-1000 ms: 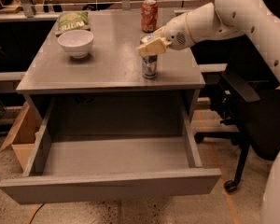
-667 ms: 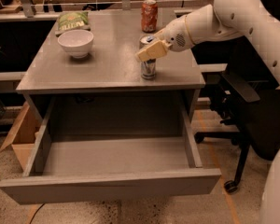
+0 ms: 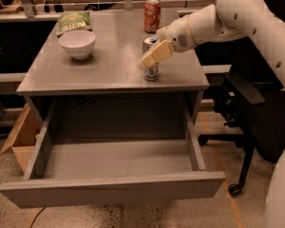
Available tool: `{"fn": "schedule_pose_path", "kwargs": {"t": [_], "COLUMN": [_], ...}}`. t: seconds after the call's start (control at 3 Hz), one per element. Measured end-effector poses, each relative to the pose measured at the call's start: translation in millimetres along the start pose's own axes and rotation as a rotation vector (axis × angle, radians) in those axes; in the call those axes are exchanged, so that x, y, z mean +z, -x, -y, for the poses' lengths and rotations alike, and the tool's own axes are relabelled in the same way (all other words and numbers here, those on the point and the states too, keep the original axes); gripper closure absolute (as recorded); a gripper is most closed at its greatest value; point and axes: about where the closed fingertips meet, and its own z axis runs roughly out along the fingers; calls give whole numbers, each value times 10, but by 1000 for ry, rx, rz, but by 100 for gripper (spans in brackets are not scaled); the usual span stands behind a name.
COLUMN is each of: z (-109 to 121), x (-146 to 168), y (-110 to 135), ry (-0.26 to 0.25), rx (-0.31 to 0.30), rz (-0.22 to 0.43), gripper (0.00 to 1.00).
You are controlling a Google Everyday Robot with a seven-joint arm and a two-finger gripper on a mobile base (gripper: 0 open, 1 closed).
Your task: Pick redbull can from top drawer and place on counter
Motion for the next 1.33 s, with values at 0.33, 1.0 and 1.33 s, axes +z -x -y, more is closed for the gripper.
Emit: {"fn": "schedule_pose_path", "kwargs": {"t": [0.33, 1.0, 1.33], "z": [19, 262, 331], "x": [-36, -747, -1192], "y": [-4, -216, -374], "ry": [-10, -183, -302], "rx": [1, 39, 78], "rz": [6, -43, -63], "gripper": [0, 0, 0]}}
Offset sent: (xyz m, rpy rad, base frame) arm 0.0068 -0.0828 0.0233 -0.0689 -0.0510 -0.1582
